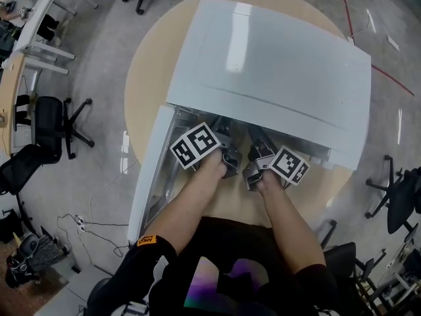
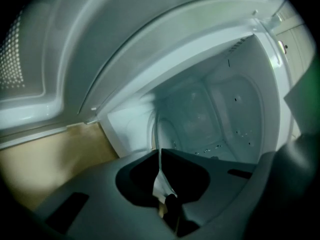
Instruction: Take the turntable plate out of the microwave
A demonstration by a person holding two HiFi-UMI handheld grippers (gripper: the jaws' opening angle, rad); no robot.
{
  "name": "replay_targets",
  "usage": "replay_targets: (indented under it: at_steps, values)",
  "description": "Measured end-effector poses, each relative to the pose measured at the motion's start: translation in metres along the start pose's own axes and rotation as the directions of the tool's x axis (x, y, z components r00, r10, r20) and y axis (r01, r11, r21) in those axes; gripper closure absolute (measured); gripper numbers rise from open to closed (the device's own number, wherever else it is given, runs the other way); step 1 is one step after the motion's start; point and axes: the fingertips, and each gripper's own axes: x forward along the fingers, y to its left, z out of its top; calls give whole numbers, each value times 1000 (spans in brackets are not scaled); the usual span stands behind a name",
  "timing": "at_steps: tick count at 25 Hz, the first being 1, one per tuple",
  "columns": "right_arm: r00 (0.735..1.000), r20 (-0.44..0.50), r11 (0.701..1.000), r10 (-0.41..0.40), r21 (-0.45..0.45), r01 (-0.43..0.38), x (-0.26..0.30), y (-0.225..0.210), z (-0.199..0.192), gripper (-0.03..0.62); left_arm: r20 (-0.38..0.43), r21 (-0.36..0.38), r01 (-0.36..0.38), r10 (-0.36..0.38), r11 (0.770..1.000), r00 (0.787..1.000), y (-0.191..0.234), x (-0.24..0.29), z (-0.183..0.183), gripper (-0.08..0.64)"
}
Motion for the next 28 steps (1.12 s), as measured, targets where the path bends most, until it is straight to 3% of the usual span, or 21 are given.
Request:
replay_targets:
  at_steps: [7,14,18,24,28]
  values:
    - [997,53,993,51,103,-56,3,2,6,491,2,10,3,-3,1000,1000,0,0,-1,495]
    - [997,53,995,64,66,-68,3,15,6,491,9,5,38,-38,999,999,-2,-7,5,495]
    - [995,65,996,73,53,-77,1,21,11,491,-16,-42,84,-85,996,996,-5,-11,-3,494]
    - [994,70,996,82,39,-85,-2,24,16,491,-31,-79,121,-124,989,992,-10,-1,-9,410]
    - [994,69,995,87,36,-89,-3,26,17,491,-31,-95,133,-137,987,990,-15,10,-8,407]
